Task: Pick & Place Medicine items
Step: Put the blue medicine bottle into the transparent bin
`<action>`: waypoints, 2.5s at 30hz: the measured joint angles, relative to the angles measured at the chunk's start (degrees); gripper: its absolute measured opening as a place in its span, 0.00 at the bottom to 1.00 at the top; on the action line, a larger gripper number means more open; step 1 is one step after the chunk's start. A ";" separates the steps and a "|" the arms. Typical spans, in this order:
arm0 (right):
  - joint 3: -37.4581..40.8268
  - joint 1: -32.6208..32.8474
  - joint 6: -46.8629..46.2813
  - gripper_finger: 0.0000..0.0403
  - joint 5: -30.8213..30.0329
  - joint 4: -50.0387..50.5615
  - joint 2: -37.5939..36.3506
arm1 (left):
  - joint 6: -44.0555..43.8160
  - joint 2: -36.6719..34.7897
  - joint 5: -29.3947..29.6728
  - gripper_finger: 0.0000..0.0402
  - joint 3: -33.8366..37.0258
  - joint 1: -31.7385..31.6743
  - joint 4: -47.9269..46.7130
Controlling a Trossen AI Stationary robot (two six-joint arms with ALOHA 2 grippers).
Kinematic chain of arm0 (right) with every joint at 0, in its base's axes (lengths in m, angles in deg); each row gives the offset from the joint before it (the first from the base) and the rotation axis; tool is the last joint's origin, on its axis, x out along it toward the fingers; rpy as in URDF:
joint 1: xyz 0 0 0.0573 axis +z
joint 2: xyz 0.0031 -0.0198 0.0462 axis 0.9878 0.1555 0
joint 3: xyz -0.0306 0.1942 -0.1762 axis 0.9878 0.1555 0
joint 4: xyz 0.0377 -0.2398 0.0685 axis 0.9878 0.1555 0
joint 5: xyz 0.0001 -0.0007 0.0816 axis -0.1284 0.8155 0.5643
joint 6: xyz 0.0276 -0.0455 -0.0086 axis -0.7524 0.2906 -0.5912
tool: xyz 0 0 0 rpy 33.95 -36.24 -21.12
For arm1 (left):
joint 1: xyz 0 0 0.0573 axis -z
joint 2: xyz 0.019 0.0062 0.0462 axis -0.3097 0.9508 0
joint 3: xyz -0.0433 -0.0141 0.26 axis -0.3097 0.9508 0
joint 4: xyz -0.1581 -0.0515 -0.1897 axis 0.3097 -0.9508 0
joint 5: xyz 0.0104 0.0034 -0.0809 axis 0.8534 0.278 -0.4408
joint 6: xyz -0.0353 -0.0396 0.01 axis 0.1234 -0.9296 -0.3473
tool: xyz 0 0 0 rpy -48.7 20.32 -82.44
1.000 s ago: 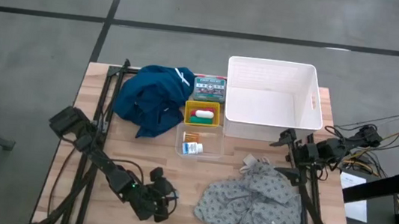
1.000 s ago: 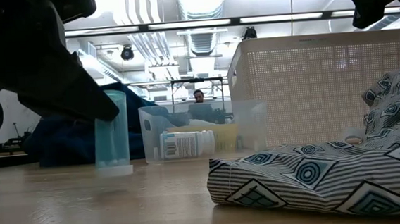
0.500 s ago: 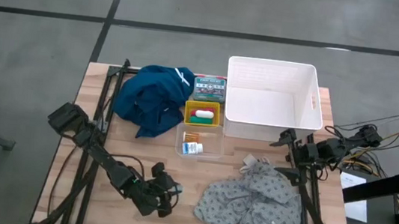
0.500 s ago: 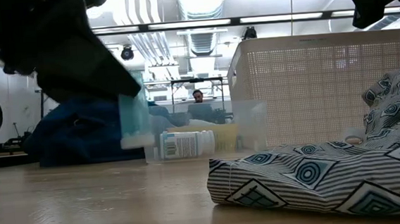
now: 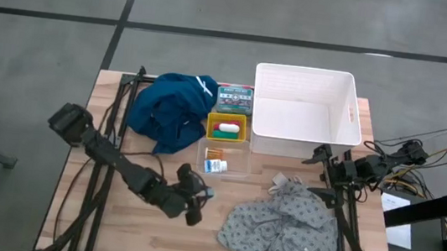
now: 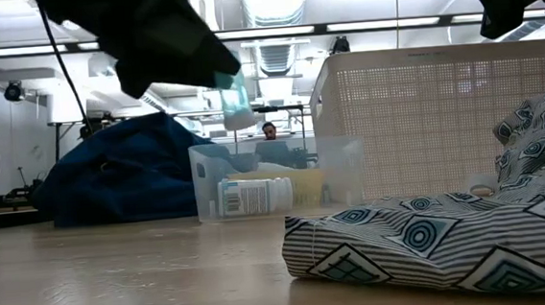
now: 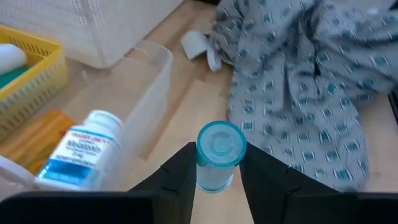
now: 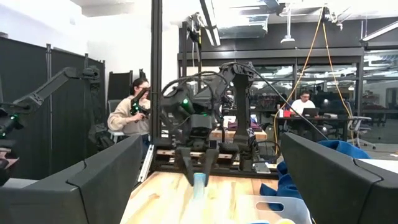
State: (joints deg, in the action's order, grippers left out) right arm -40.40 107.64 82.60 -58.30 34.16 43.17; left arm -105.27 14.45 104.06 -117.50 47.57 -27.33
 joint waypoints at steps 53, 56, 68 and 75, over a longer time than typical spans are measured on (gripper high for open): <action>0.00 0.01 0.00 0.94 0.01 0.00 0.00 | 15.16 -0.51 -25.25 0.29 -0.02 -29.99 9.28; 0.00 0.00 0.00 0.94 0.00 0.00 0.00 | 15.20 1.21 -25.27 0.29 -0.26 -29.99 9.68; -0.01 0.00 0.00 0.94 0.00 -0.01 0.00 | 18.15 7.90 -25.29 0.29 -6.29 -30.46 4.65; 0.00 0.01 -0.01 0.94 0.01 0.01 -0.04 | 17.95 8.96 -25.31 0.29 -6.31 -30.56 3.18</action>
State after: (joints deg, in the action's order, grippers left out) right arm -40.40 107.65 82.58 -58.29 34.16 43.13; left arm -87.32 23.42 78.74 -123.81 17.00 -24.15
